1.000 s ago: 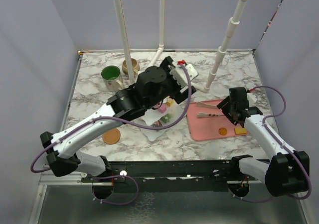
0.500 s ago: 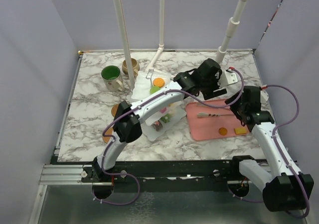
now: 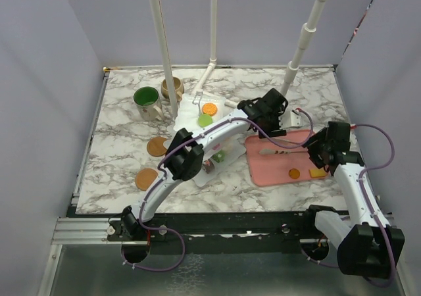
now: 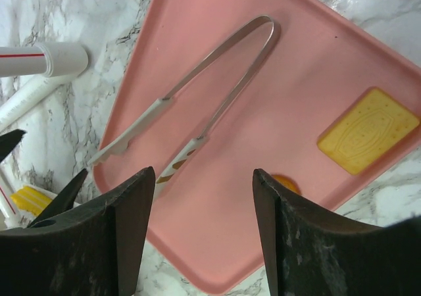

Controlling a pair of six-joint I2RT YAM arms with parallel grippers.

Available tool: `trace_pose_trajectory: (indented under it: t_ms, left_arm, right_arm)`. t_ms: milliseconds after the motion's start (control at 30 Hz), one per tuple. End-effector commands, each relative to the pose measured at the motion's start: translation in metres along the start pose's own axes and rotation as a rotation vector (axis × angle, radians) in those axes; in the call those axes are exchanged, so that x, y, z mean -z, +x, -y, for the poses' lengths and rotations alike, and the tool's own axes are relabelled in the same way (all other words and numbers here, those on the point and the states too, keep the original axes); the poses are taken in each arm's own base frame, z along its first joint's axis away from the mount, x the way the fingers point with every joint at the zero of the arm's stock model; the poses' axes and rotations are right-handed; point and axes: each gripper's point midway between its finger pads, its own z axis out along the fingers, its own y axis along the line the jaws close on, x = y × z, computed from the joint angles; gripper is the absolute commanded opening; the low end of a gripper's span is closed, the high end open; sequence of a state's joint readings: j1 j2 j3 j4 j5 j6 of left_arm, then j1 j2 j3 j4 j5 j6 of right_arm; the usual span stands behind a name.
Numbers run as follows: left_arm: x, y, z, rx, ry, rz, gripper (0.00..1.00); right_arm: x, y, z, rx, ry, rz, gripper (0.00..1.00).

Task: Serve the afternoon tea
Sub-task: Pick up the clamp from the tray.

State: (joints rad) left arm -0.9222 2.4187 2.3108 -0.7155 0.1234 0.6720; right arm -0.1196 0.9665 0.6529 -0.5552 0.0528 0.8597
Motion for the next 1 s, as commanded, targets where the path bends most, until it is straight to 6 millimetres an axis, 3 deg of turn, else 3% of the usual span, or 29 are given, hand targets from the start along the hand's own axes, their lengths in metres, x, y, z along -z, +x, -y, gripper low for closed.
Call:
trace_pose_trajectory:
  t_ms: [0, 233, 467, 700, 967]
  left_arm:
    - [-0.021, 0.001, 0.019, -0.085, 0.104, 0.023, 0.66]
    - [-0.041, 0.014, 0.035, -0.124, 0.169, 0.007, 0.61]
    - [-0.051, 0.03, 0.054, -0.125, 0.232, -0.014, 0.27]
    - [-0.042, 0.025, 0.049, -0.093, 0.202, -0.018, 0.0]
    - [-0.005, -0.009, 0.027, -0.035, 0.068, 0.09, 0.0]
  right_arm:
    - [0.002, 0.005, 0.005, 0.024, -0.002, -0.036, 0.65]
    - [0.011, -0.005, 0.001, 0.038, -0.006, -0.016, 0.65]
    - [0.011, -0.005, 0.003, 0.02, -0.002, -0.022, 0.65]
    - [0.012, 0.001, -0.014, -0.025, -0.083, -0.085, 0.68]
    - [0.031, -0.003, -0.044, -0.047, -0.203, -0.117, 0.83]
